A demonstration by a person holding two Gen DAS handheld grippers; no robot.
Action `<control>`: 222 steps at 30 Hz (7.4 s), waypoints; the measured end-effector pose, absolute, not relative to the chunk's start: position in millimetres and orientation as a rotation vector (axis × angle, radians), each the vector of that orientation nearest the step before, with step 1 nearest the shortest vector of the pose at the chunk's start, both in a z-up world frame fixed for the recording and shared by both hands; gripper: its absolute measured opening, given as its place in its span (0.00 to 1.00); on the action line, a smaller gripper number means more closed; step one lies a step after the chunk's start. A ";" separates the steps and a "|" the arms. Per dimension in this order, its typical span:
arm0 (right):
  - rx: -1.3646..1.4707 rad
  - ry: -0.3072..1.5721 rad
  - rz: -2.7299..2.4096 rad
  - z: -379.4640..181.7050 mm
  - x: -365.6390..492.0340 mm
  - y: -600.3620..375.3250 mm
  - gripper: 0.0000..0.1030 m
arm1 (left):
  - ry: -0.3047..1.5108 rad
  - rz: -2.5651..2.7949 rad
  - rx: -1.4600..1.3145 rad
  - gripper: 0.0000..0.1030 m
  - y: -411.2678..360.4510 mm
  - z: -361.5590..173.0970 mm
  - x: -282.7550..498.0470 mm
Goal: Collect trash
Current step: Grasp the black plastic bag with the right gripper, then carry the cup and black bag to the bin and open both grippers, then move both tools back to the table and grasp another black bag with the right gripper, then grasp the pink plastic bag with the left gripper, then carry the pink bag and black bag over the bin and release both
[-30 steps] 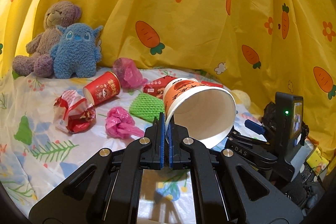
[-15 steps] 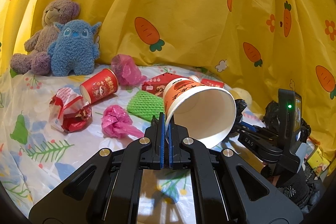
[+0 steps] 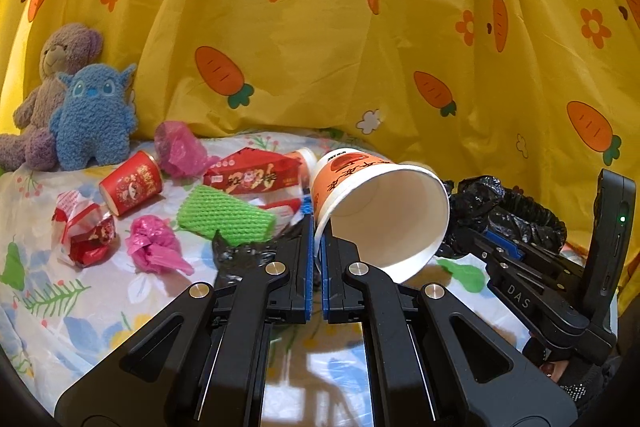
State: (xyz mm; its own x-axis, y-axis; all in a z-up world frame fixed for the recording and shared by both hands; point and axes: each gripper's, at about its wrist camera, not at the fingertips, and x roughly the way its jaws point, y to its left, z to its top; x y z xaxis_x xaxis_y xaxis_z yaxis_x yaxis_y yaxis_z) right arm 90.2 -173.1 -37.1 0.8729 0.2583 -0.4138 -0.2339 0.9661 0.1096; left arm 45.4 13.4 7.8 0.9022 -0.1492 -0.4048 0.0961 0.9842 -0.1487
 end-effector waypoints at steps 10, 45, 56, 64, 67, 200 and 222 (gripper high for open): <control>0.008 0.348 0.055 -15.9 71.9 -239.4 0.17 | 0.410 -0.369 -0.079 0.02 -84.9 26.2 72.7; 0.080 0.307 -0.315 -8.2 116.9 -395.5 0.17 | 0.607 -0.753 -0.079 0.22 -277.4 -17.8 219.0; 0.080 0.321 -0.304 -11.0 127.6 -395.4 0.18 | 0.519 -0.582 -0.199 0.86 -212.8 -15.8 204.7; 0.101 0.324 -0.297 -11.4 130.8 -391.6 0.45 | 0.430 -0.433 -0.185 0.94 -166.2 -7.3 173.4; 0.112 0.317 -0.295 -11.2 128.2 -388.7 0.52 | 0.422 -0.371 -0.172 0.94 -153.6 -9.5 166.1; 0.064 0.399 0.258 -10.5 68.3 -184.7 0.17 | 0.455 -0.245 -0.134 0.29 -3.1 23.3 78.1; 0.210 0.277 -0.140 21.4 85.2 -377.4 0.18 | 0.421 -0.691 -0.023 0.29 -239.2 39.1 162.6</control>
State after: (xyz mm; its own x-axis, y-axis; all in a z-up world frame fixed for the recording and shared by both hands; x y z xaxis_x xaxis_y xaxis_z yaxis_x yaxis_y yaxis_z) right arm 85.2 -377.4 21.4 0.9524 -0.1077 -0.2851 0.1652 0.9686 0.1860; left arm 162.6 -239.2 39.1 0.6901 -0.6225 -0.3693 0.6133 0.7738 -0.1582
